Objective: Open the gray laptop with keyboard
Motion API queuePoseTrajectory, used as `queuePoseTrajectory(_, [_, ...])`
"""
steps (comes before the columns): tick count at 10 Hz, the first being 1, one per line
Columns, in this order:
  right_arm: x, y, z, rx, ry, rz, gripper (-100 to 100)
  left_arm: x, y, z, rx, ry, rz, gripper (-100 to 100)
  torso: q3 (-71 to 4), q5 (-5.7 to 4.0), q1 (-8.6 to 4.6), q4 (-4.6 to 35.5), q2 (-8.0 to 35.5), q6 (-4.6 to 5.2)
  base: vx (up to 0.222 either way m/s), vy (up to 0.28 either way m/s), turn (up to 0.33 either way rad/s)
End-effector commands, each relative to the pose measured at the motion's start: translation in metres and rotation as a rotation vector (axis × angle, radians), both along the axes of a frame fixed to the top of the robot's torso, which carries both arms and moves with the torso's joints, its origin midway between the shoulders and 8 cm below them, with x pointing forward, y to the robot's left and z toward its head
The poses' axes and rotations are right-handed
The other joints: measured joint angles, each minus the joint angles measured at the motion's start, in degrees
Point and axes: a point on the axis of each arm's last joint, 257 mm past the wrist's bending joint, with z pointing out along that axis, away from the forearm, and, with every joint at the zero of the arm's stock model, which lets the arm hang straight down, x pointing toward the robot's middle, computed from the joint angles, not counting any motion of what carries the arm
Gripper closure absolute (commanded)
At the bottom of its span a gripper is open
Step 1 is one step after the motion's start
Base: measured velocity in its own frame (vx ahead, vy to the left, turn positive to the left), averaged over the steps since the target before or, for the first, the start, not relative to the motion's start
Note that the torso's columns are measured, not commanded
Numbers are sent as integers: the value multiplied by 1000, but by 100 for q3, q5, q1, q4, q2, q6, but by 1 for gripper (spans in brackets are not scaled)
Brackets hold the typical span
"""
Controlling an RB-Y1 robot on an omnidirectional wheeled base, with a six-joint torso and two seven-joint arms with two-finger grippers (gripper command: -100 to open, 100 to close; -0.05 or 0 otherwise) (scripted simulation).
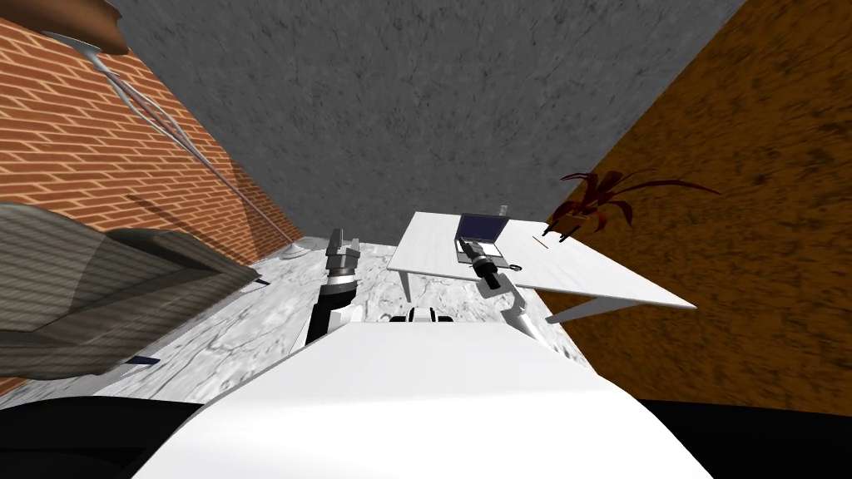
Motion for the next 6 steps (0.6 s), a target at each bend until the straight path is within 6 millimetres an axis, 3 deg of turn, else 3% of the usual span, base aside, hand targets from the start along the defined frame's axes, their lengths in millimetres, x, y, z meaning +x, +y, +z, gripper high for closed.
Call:
queuePoseTrajectory(1, [14, -16, -9, -131, 31, -42, -100, 0, 0, 0, 0, 0, 0, 0, 0, 0, 0, 0, 1, 3, 5, -3, 155])
queuePoseTrajectory(6, [32, -39, -16, -308, 68, -98, -100, 0, 0, 0, 0, 0, 0, 0, 0, 0, 1, 0, 0, -1, 4, -5, 119])
